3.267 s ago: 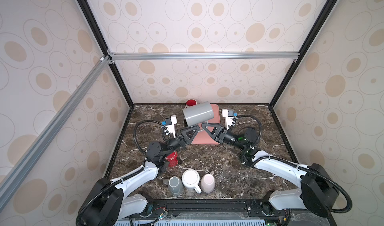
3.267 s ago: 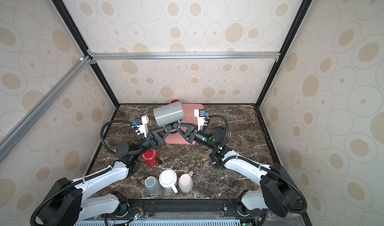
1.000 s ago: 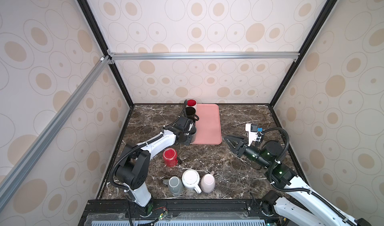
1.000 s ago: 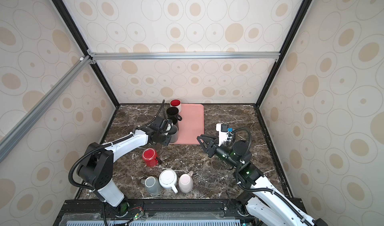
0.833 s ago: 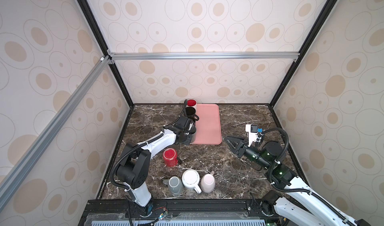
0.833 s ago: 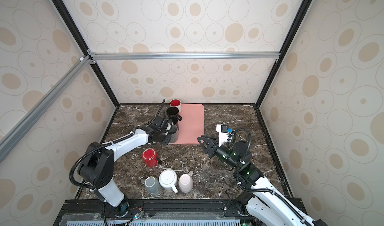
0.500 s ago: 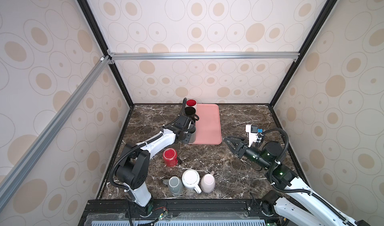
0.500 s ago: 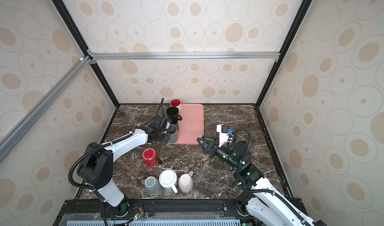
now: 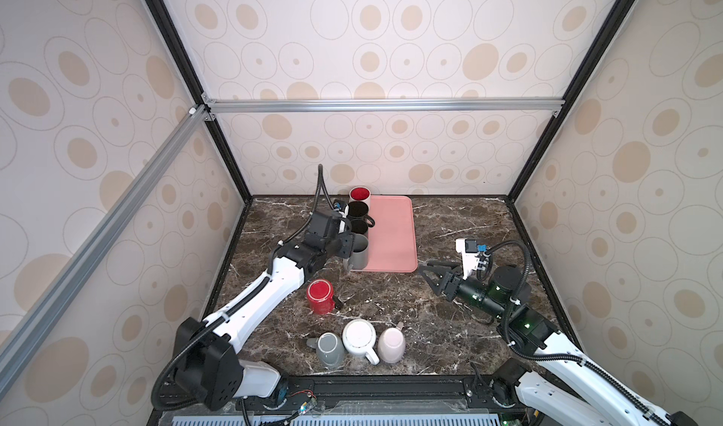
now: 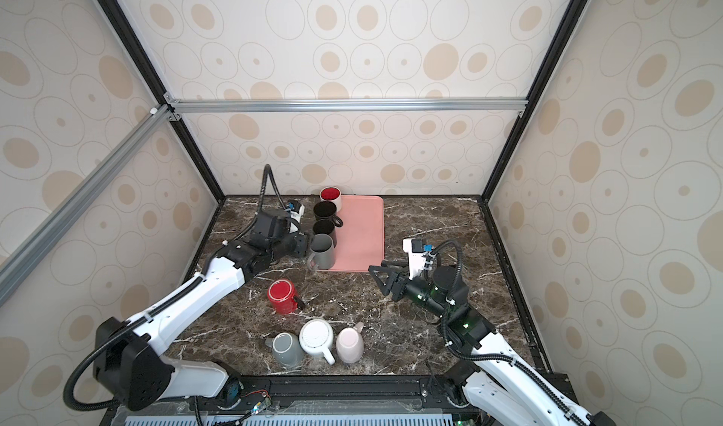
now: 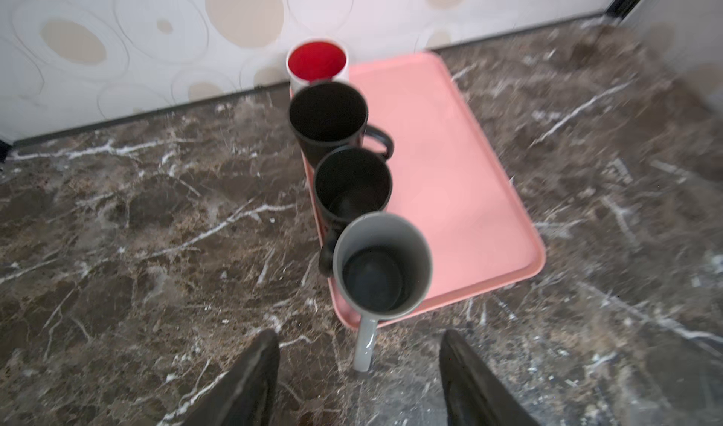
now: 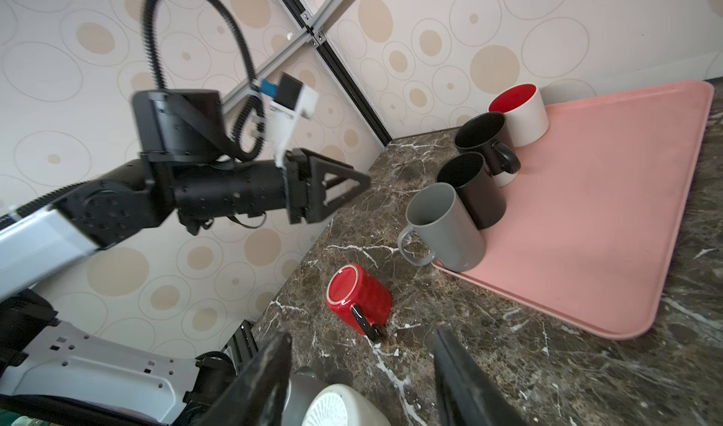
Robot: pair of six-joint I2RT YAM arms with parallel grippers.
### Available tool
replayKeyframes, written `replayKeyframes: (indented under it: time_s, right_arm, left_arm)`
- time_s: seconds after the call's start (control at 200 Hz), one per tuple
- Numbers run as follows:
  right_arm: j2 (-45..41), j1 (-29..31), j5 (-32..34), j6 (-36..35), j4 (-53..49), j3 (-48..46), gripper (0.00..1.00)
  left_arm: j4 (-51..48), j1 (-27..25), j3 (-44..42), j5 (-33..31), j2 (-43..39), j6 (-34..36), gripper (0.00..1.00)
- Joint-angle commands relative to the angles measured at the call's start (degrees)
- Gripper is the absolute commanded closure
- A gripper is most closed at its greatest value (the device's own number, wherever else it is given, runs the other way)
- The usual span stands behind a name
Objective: Turn the mug right side up
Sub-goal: 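Lower the grey mug onto the tray edge beside the black mugs and release, then move the right gripper over the upside-down pale pink mug while the left arm withdraws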
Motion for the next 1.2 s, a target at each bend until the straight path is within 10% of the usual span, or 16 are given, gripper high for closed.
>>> replayKeyframes:
  time_s: [0.0, 0.31, 0.73, 1.195]
  right_arm:
    - [2.0, -0.2, -3.9, -2.7, -3.1, 1.5, 0.39]
    - [6.9, 8.8, 0.7, -10.0, -14.4, 3.4, 0.36]
    - [21.4, 29.0, 15.7, -23.4, -33.6, 14.4, 0.14]
    - [28.3, 35.0, 30.9, -16.8, -38.5, 15.0, 0.1]
  left_arm:
    - [6.4, 0.2, -3.1, 4.8, -4.6, -4.3, 0.28]
    - [19.8, 0.2, -14.0, 9.5, -14.6, -11.2, 0.01]
    - [22.0, 0.2, -18.0, 12.6, -16.8, -13.0, 0.01]
    - [22.0, 0.2, -18.7, 13.7, -15.3, -12.4, 0.0]
